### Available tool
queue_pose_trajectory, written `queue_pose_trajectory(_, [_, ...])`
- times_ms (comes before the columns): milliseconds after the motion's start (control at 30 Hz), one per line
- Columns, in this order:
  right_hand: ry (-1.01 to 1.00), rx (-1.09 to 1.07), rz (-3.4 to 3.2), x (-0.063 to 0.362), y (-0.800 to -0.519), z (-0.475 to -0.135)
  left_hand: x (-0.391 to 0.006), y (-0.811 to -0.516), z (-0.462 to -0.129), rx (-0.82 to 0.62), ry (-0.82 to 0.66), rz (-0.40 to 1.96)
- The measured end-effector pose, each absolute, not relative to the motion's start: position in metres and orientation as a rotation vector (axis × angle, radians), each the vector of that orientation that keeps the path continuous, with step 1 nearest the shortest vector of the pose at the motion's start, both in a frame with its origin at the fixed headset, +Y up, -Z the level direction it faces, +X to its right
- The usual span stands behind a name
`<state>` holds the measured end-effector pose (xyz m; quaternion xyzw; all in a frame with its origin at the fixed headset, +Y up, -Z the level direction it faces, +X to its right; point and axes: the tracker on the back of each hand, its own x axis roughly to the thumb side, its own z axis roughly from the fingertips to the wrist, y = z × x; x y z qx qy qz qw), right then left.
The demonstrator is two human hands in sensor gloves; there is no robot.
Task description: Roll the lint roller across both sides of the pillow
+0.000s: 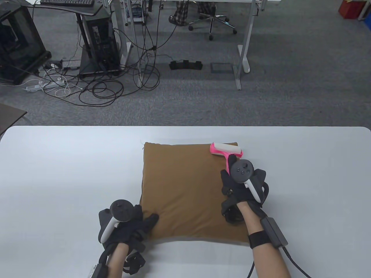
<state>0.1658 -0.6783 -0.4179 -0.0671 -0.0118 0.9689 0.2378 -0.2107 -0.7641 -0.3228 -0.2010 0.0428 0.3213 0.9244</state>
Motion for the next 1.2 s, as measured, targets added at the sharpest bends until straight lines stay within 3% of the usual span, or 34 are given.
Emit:
queue_pose_trajectory(233, [-0.089, -0.071, 2.689, 0.179, -0.664, -0.384, -0.211, -0.764, -0.322, -0.408, 0.089, 0.668])
queue_pose_trajectory(700, [-0.023, 0.199, 2.747, 0.208, -0.638, -0.273, -0.211, -0.765, -0.32, -0.403, 0.09, 0.68])
queue_pose_trajectory(900, [-0.078, 0.239, 2.688, 0.218, -0.634, -0.257, -0.212, -0.766, -0.319, -0.402, 0.092, 0.685])
queue_pose_trajectory(967, [-0.148, 0.275, 2.651, 0.218, -0.621, -0.246, -0.213, -0.766, -0.319, -0.4, 0.096, 0.692])
queue_pose_trajectory(1100, [-0.232, 0.365, 2.619, 0.207, -0.601, -0.23, -0.213, -0.766, -0.319, -0.405, 0.097, 0.697])
queue_pose_trajectory(1200, [-0.193, 0.424, 2.68, 0.189, -0.603, -0.225, -0.213, -0.766, -0.318, -0.4, 0.099, 0.696])
